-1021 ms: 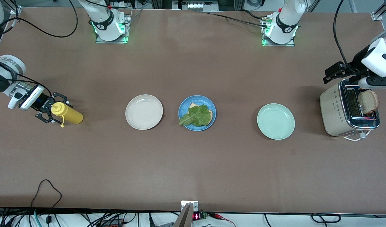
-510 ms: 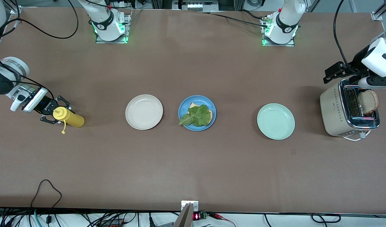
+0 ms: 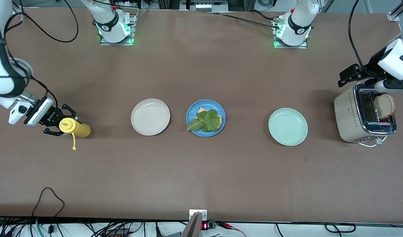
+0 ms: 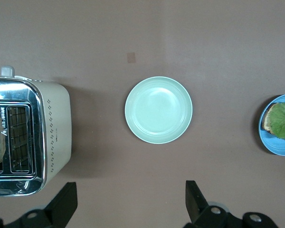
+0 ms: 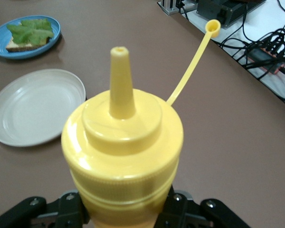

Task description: Make sandwich in blue plate with both arms

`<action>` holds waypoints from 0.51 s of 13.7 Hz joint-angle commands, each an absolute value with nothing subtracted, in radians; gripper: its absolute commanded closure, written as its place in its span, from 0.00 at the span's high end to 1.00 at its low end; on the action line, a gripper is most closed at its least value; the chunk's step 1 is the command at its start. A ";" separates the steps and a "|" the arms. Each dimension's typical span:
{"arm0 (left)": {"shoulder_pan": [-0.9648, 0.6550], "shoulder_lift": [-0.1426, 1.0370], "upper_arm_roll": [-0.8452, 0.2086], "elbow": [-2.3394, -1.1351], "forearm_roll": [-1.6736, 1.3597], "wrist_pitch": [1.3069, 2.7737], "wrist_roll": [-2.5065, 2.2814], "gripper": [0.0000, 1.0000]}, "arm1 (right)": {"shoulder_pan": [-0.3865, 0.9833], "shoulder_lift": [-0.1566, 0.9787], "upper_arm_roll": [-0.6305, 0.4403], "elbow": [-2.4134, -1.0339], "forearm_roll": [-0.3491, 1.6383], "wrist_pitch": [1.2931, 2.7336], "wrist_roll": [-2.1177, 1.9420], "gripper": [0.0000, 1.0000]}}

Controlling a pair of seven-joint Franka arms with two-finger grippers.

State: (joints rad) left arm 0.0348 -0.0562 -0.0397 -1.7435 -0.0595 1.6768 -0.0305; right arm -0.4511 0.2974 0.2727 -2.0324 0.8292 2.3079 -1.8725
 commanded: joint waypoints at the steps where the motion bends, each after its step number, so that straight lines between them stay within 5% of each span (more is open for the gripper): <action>1: 0.038 -0.055 -0.046 -1.724 -0.037 1.660 -0.023 1.00 | -0.367 0.166 0.268 -2.063 0.679 2.315 -1.595 0.00; 7: 0.038 -0.054 -0.046 -1.724 -0.037 1.660 -0.023 1.00 | -0.132 0.035 0.271 -2.065 0.253 2.304 -1.038 0.00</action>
